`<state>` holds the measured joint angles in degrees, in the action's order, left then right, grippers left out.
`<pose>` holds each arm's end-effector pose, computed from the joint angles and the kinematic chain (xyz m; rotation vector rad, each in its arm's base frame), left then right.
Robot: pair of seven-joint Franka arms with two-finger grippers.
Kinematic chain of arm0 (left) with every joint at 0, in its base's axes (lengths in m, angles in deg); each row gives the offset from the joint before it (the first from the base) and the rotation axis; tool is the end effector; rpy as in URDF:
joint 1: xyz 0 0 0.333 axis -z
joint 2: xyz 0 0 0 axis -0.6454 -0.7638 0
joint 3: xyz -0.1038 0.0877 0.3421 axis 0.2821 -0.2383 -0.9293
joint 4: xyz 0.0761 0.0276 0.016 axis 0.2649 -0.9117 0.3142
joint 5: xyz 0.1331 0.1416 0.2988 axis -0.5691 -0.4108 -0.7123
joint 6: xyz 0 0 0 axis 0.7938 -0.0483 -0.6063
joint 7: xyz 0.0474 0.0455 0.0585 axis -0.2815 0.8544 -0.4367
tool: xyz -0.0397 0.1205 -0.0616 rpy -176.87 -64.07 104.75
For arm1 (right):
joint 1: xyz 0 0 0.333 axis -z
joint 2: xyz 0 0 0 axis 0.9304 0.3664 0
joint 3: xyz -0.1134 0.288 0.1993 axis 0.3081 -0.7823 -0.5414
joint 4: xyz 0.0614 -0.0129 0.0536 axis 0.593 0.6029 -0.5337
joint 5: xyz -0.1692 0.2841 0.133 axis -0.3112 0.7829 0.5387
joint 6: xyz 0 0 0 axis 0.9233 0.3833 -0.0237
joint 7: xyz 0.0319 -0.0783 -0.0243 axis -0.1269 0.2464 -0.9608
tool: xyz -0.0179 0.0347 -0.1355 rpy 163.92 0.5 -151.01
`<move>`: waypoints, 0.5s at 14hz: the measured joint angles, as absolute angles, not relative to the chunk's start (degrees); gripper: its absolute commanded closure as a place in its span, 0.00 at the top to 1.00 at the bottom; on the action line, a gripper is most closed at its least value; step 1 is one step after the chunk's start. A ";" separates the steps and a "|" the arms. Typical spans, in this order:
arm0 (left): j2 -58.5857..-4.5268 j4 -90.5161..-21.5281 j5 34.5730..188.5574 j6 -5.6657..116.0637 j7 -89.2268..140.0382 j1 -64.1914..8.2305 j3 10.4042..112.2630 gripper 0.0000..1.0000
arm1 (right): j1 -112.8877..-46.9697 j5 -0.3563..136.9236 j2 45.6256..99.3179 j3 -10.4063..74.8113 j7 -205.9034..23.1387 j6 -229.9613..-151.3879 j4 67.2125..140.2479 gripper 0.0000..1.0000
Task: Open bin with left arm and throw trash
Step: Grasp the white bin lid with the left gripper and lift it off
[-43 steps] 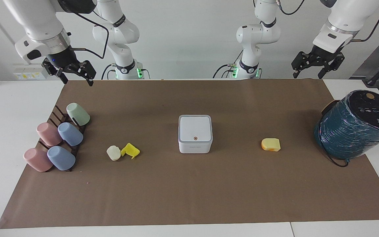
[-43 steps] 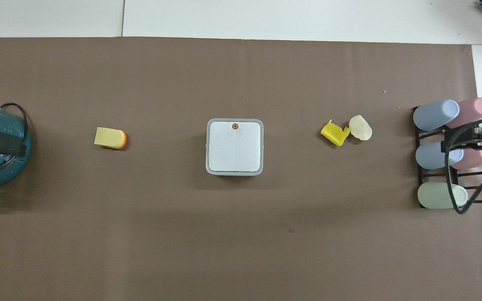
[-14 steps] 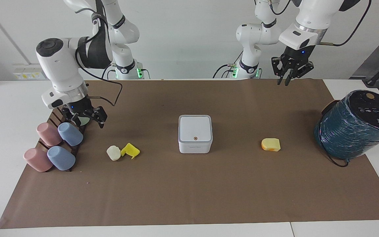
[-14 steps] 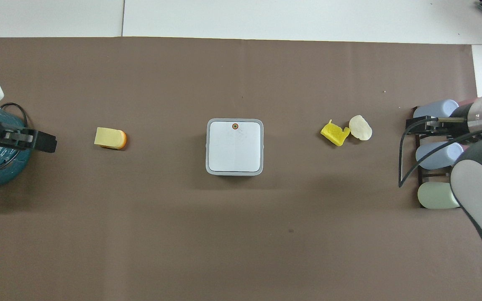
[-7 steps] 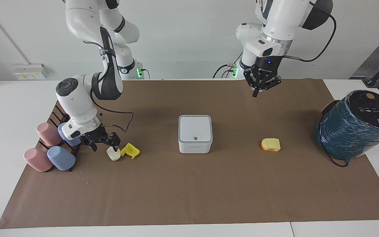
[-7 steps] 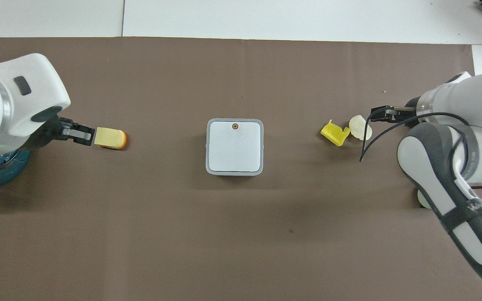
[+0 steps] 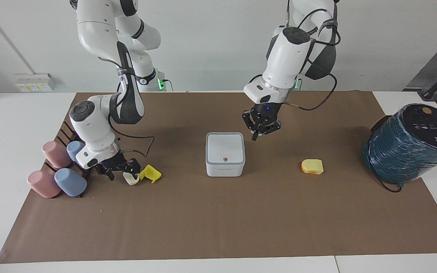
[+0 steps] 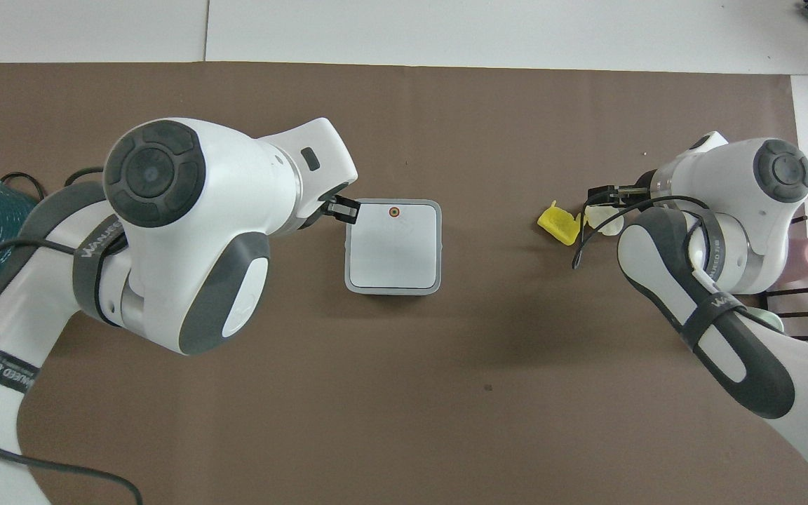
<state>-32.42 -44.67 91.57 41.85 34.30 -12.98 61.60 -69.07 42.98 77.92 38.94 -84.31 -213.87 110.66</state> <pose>0.5402 -0.3220 0.5368 2.8909 -0.5473 0.3574 0.6324 0.0131 0.3575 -3.0638 0.0481 -0.2496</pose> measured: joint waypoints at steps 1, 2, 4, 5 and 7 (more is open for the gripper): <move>-33.76 -44.60 91.59 43.34 33.19 -12.15 61.57 0.00 | -69.07 42.98 78.43 38.94 -84.85 -214.11 110.70 0.95; -34.83 -44.47 91.66 44.11 32.21 -11.39 61.60 0.00 | -69.07 42.98 78.85 38.94 -85.06 -214.23 110.72 0.93; -36.88 -44.23 92.48 45.96 30.89 -9.75 61.63 0.00 | -69.10 42.98 79.56 38.90 -85.37 -214.93 110.75 0.79; -37.81 -44.21 92.80 46.80 30.29 -8.82 61.62 0.00 | -69.22 42.98 79.92 38.84 -85.68 -215.16 110.86 0.54; -39.26 -44.17 92.92 47.88 29.22 -7.72 61.60 0.00 | -69.97 42.98 80.42 38.82 -85.83 -215.35 111.22 0.00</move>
<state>-39.26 -44.17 92.92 47.88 29.22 -7.72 61.60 -69.97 42.98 80.42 38.82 -85.83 -215.35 111.22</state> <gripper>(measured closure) 0.991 0.295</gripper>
